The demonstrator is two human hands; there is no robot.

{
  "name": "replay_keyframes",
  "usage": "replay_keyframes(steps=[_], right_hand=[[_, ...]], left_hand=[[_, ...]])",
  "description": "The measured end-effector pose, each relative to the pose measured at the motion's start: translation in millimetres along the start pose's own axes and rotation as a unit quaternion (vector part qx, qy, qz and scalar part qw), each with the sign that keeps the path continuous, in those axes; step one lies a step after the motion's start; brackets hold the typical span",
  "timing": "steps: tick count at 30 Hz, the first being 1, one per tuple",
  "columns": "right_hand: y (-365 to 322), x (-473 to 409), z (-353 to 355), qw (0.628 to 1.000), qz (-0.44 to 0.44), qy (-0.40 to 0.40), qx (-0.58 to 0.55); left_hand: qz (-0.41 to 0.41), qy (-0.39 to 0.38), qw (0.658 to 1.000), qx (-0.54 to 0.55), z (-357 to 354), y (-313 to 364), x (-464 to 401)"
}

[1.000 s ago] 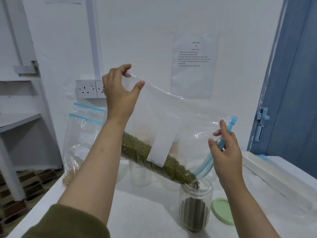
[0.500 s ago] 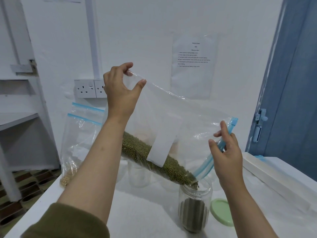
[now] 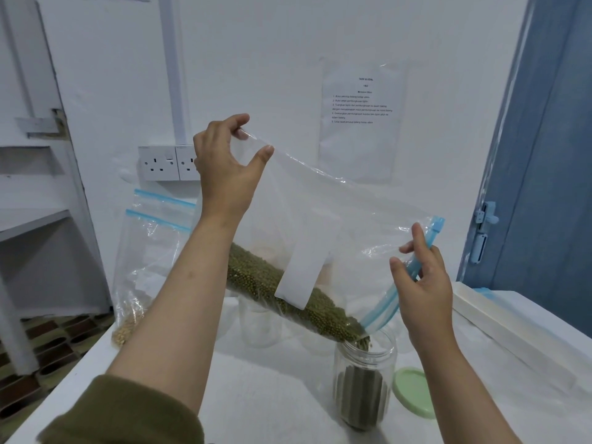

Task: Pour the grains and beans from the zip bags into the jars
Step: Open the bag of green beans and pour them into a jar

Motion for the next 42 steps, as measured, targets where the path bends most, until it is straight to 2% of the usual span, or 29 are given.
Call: replay_keyframes(steps=[42], right_hand=[[2.3, -2.0, -0.9, 1.000, 0.013, 0.009, -0.002]], left_hand=[[-0.007, -0.005, 1.000, 0.000, -3.2, 2.1, -4.6]])
Point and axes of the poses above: each hand's wrist, its own x-axis away from the middle knuckle, its own z-axis out of the back of the hand, y = z × x, the point moved 7 cm from there along -x, towards the middle knuckle, and after that the axes turned 13 degrees about y, right-handed, at the moved point
